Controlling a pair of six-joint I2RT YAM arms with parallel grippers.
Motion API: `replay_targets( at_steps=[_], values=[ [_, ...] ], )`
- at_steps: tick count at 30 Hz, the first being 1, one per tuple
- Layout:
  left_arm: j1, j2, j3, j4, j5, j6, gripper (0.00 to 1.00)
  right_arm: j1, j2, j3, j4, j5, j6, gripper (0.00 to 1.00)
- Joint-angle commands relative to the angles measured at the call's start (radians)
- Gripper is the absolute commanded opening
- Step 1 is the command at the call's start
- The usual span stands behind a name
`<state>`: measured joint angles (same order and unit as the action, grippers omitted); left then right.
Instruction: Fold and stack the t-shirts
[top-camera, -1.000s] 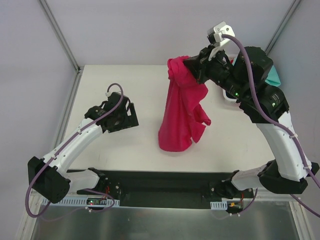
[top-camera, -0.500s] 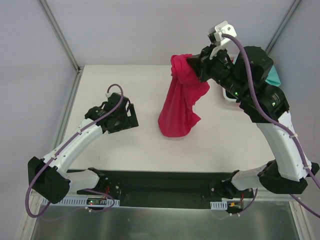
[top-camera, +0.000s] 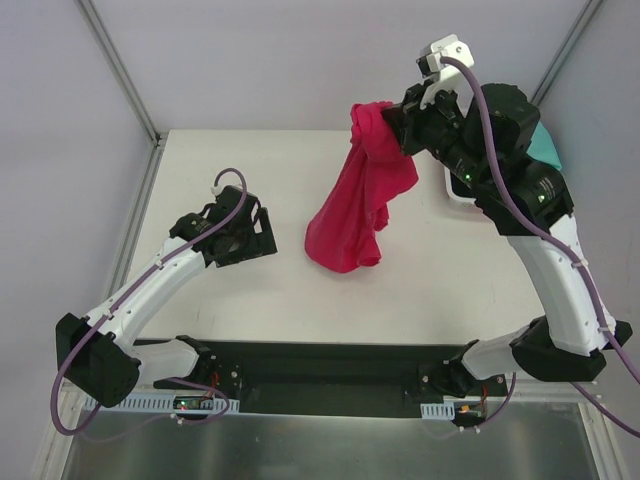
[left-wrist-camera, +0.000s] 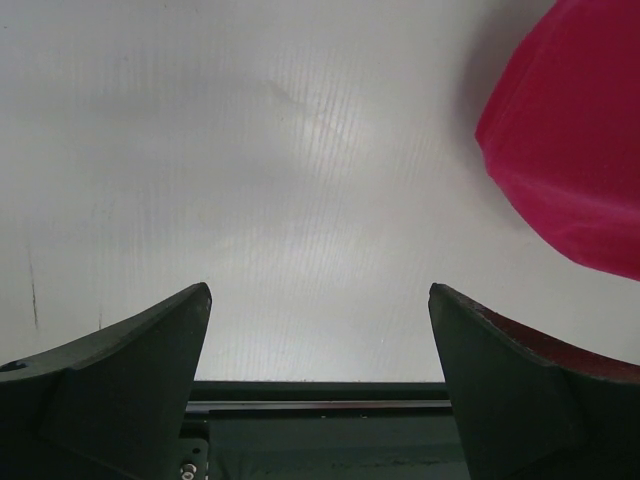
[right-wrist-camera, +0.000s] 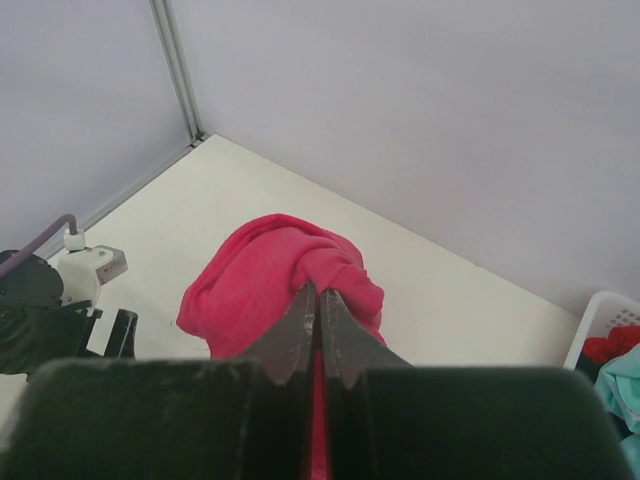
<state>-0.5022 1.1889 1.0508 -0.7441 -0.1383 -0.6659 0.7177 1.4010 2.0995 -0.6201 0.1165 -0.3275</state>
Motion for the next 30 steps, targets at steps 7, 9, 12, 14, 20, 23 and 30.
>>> replay_targets(
  at_steps=[7, 9, 12, 14, 20, 23, 30],
  values=[
    [0.008, -0.006, -0.011, 0.000, -0.007, -0.004, 0.91, -0.020, 0.036, 0.018, 0.008, 0.086, -0.008, 0.01],
    [0.008, -0.003, -0.012, 0.000, -0.007, -0.004, 0.91, -0.023, 0.038, 0.004, 0.011, 0.089, -0.011, 0.01],
    [0.008, 0.005, -0.014, 0.003, -0.009, -0.003, 0.91, -0.032, 0.042, -0.019, 0.017, 0.087, -0.012, 0.01],
    [0.007, 0.008, -0.015, 0.005, -0.009, -0.003, 0.91, -0.035, 0.047, -0.025, 0.023, 0.084, -0.013, 0.01],
    [0.008, 0.015, -0.017, 0.008, -0.011, 0.002, 0.91, -0.041, 0.073, -0.015, 0.031, 0.083, -0.012, 0.01],
    [0.008, 0.014, -0.018, 0.009, -0.014, 0.005, 0.91, -0.043, 0.082, -0.012, 0.033, 0.072, -0.007, 0.01],
    [0.008, 0.017, -0.017, 0.008, -0.012, 0.006, 0.91, -0.043, 0.099, -0.064, 0.022, 0.043, 0.030, 0.01]
  ],
)
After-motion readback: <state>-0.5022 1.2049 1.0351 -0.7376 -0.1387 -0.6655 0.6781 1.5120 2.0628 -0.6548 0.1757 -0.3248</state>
